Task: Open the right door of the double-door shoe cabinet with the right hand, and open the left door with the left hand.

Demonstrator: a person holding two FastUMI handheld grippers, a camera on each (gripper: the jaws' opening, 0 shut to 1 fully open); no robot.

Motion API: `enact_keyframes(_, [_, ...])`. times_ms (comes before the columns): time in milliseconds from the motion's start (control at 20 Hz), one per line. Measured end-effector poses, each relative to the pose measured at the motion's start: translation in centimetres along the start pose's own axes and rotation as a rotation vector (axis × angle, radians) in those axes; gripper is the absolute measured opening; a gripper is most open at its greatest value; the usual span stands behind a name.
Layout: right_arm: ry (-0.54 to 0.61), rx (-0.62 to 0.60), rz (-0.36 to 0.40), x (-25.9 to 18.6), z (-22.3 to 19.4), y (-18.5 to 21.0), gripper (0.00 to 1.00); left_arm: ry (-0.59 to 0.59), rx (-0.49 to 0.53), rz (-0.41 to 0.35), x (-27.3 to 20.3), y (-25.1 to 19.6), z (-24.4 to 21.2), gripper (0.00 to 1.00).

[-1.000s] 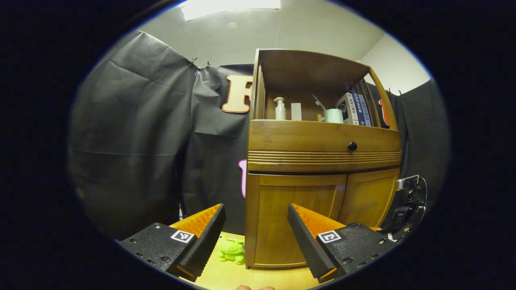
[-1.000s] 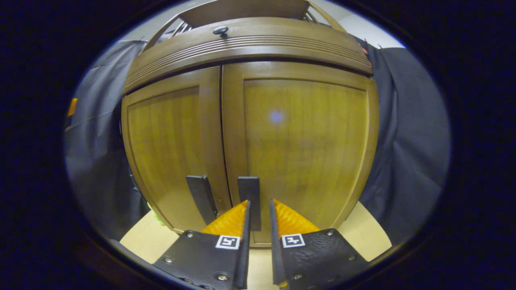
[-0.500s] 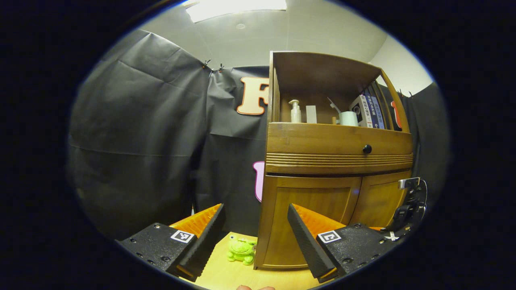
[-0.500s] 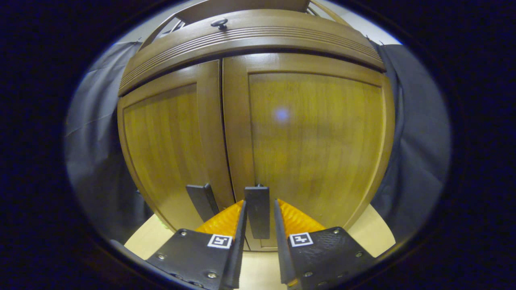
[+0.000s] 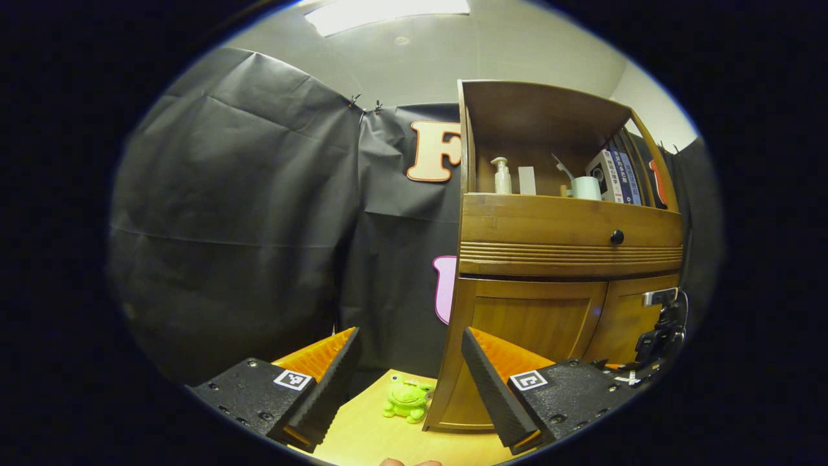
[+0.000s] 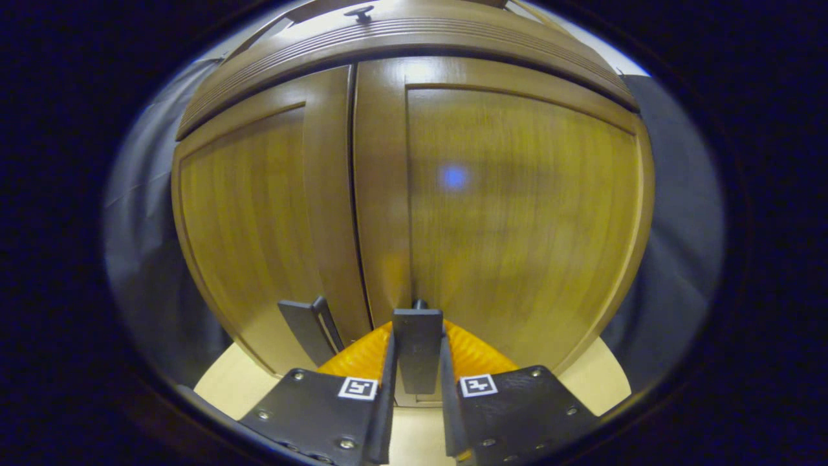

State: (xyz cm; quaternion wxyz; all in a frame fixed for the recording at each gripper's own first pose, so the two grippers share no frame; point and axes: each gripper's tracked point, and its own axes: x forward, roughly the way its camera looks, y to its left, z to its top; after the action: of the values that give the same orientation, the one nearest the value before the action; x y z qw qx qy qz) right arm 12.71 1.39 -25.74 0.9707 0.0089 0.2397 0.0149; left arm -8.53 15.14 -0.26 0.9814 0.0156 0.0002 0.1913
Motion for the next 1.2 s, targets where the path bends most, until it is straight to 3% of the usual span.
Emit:
enact_keyframes(100, [0.002,0.016,-0.025,-0.2,0.1,0.1,0.27,0.009,-0.007,-0.005,0.0,-0.4,-0.2,0.92])
enact_keyframes(250, [0.004,0.018,-0.053,-0.5,0.0,-0.1,0.27,0.002,-0.015,-0.013,-0.2,-0.8,0.0,0.95])
enact_keyframes(300, [-0.001,0.023,-0.060,-0.6,0.0,-0.1,0.27,-0.001,-0.014,-0.015,-0.3,-0.9,0.0,0.92])
enact_keyframes(400, [-0.007,0.047,-0.079,-0.8,0.0,-0.2,0.27,-0.003,-0.007,-0.020,-0.4,-0.9,0.1,0.95])
enact_keyframes(650, [-0.042,0.047,-0.137,-1.4,0.4,-0.6,0.27,-0.008,0.004,-0.045,-0.5,-1.5,0.4,0.92])
enact_keyframes(700, [-0.048,0.051,-0.139,-1.8,0.5,-0.4,0.27,-0.007,0.005,-0.054,-0.4,-1.8,0.4,0.95])
enact_keyframes(1100, [-0.062,0.066,-0.184,-2.2,0.8,-0.7,0.27,0.012,-0.005,-0.208,-0.2,-6.4,-0.4,0.96])
enact_keyframes(1150, [-0.061,0.067,-0.192,-2.2,0.9,-0.8,0.31,0.017,-0.007,-0.233,-0.2,-7.2,-0.5,0.92])
enact_keyframes(1200, [-0.061,0.074,-0.200,-2.2,0.9,-0.8,0.27,0.022,-0.008,-0.257,-0.3,-7.9,-0.7,0.95])
